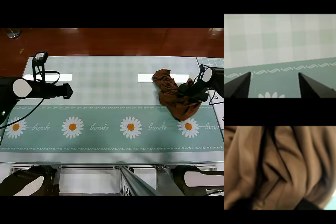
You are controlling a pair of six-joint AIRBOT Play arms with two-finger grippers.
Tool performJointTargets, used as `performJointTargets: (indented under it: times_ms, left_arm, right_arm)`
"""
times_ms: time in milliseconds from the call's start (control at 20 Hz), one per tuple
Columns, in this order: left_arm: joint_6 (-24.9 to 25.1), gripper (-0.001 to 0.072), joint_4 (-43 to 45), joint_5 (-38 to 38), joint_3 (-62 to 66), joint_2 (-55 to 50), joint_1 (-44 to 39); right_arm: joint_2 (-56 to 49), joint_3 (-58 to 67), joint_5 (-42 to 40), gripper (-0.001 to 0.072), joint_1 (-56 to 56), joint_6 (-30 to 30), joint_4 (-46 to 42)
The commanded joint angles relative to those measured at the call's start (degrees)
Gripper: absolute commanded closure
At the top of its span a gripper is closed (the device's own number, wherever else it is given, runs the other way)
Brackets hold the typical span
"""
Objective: Fold the shirts.
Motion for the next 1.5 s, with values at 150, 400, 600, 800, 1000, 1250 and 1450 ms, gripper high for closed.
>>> performJointTargets:
  times_ms: [150,400,600,800,1000,1250,1450]
  left_arm:
    - [0.6,0.0006,5.0,-6.3,0.8,-0.5,2.3]
    - [1.9,0.0006,0.8,-14.0,-0.9,11.1,15.3]
    - [4.5,0.0006,-10.4,-11.7,-11.3,28.8,16.2]
    - [4.5,0.0006,-15.0,-12.0,-18.9,39.1,16.0]
    - [4.5,0.0006,-15.2,-13.8,-19.6,40.0,16.0]
    - [4.5,0.0006,-15.8,-13.8,-19.6,40.0,16.0]
    - [4.5,0.0006,-18.4,-13.8,-19.6,37.8,16.0]
  right_arm:
    - [0.7,1.7,4.1,0.0687,-0.7,-8.2,8.7]
    - [16.2,14.4,-2.0,0.0688,2.4,-14.8,12.8]
    - [27.8,19.9,-7.4,0.0688,10.9,-15.8,12.7]
    - [31.8,28.1,-7.2,0.0688,20.7,-17.5,12.7]
    - [32.2,28.7,1.8,0.0688,32.6,-18.8,12.7]
    - [25.7,13.9,4.1,0.0688,48.9,-15.1,13.9]
    - [11.1,6.3,-5.1,0.0688,56.2,-9.2,17.3]
